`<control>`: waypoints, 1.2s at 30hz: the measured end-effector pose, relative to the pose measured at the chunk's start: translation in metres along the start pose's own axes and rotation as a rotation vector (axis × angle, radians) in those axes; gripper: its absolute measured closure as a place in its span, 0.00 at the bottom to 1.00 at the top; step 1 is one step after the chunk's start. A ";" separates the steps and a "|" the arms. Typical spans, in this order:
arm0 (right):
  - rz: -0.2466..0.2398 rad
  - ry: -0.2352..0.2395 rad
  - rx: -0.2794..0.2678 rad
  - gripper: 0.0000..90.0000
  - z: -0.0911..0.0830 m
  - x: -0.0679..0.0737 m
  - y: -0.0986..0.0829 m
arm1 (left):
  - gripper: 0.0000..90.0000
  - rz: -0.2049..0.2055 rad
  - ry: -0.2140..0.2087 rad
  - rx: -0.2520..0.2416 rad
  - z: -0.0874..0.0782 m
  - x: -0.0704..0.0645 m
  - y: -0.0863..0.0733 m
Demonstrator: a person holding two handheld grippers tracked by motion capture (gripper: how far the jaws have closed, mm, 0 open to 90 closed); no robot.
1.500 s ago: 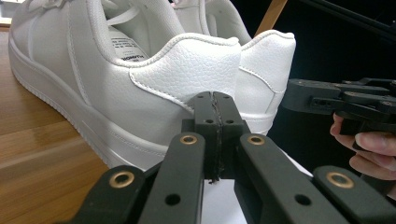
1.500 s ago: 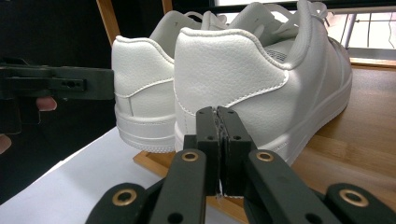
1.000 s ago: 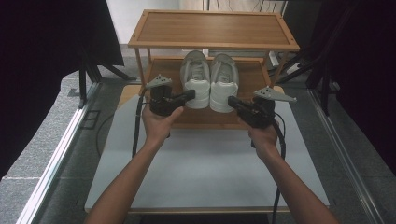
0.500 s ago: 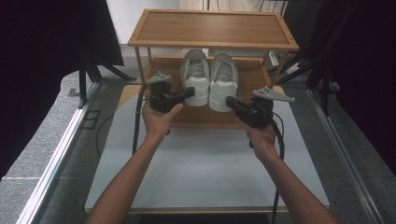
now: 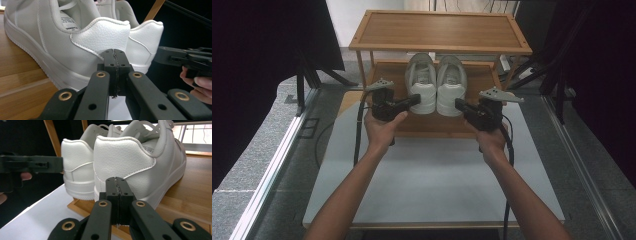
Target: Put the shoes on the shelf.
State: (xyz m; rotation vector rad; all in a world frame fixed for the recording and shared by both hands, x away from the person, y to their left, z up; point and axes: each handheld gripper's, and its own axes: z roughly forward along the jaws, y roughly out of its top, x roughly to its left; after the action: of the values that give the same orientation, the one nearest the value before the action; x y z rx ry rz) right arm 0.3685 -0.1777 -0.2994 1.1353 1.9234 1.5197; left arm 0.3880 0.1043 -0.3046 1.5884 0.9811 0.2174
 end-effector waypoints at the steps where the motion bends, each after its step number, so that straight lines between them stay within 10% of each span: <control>1: 0.003 -0.004 -0.002 0.99 0.002 0.000 0.001 | 1.00 0.000 -0.001 0.000 0.000 0.000 0.000; 15: 0.043 0.003 -0.011 0.96 0.007 -0.004 0.000 | 0.98 -0.019 -0.026 -0.007 0.000 0.001 -0.001; 25: 0.083 0.061 -0.072 0.72 -0.010 0.000 -0.017 | 0.65 0.038 -0.026 -0.052 -0.009 -0.012 -0.007; 36: 0.045 0.103 -0.161 0.60 -0.050 -0.011 -0.059 | 0.49 0.078 -0.026 -0.122 -0.047 -0.016 -0.051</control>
State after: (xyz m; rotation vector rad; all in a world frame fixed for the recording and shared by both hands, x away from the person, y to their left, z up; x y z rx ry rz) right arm 0.3182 -0.2195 -0.3415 1.0553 1.8137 1.7540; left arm 0.3244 0.1248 -0.3301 1.5156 0.8706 0.3047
